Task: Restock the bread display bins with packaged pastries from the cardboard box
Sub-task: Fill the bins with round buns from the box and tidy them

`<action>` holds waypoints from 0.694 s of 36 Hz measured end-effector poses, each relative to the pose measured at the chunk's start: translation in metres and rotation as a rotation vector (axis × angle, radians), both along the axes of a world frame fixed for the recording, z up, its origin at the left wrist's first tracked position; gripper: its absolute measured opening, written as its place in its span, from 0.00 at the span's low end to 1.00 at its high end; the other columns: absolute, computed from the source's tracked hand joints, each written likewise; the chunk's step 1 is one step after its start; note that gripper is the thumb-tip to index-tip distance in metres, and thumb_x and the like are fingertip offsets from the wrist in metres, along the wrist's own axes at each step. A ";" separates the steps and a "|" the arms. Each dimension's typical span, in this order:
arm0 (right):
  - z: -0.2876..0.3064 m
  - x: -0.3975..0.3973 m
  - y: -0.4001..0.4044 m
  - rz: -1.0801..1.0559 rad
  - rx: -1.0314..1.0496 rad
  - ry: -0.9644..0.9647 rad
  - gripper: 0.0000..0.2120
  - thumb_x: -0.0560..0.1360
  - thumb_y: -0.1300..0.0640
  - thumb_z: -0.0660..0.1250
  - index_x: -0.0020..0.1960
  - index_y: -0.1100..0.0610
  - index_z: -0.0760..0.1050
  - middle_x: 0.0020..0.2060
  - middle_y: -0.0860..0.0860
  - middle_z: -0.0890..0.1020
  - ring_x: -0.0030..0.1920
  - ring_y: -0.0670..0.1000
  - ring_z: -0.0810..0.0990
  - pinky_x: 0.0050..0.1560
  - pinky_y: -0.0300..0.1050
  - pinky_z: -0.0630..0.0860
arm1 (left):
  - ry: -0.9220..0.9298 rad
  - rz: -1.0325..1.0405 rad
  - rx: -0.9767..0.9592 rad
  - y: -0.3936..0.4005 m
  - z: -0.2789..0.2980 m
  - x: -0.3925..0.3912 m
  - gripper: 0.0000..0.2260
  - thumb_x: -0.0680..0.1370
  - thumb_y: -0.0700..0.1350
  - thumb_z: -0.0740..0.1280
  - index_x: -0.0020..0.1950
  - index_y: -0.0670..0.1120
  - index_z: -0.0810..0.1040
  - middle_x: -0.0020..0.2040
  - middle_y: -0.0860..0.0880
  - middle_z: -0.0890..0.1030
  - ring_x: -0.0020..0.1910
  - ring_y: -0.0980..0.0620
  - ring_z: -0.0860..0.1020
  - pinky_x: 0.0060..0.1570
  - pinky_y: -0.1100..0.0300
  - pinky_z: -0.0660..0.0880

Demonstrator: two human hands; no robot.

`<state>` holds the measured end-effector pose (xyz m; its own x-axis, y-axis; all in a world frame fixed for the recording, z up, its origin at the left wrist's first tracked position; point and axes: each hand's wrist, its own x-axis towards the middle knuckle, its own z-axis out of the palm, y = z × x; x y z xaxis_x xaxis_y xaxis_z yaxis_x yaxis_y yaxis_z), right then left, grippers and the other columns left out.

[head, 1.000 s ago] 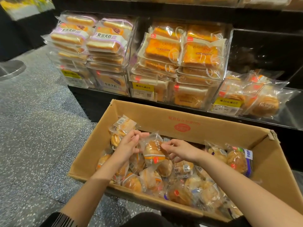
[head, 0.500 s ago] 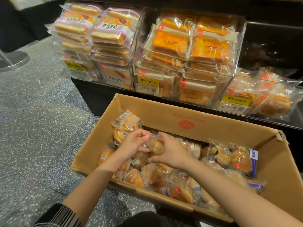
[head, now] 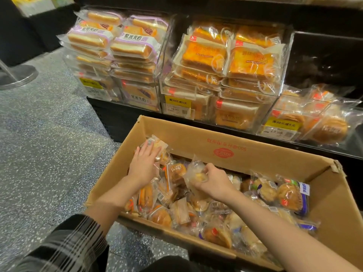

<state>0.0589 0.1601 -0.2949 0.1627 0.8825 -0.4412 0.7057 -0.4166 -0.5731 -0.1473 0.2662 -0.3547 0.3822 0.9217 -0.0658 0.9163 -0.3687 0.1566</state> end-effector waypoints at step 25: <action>0.062 0.076 -0.019 -0.471 0.261 0.356 0.24 0.67 0.52 0.75 0.60 0.57 0.74 0.57 0.51 0.78 0.55 0.53 0.77 0.54 0.51 0.77 | -1.071 0.245 -0.076 -0.044 0.114 0.055 0.12 0.82 0.45 0.60 0.41 0.54 0.76 0.40 0.52 0.79 0.40 0.57 0.76 0.43 0.61 0.73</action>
<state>0.1344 0.1410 -0.2333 0.4425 0.8378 -0.3198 0.2291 -0.4504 -0.8629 -0.0921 0.2224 -0.2404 0.0824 0.9880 0.1304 0.3398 -0.1508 0.9283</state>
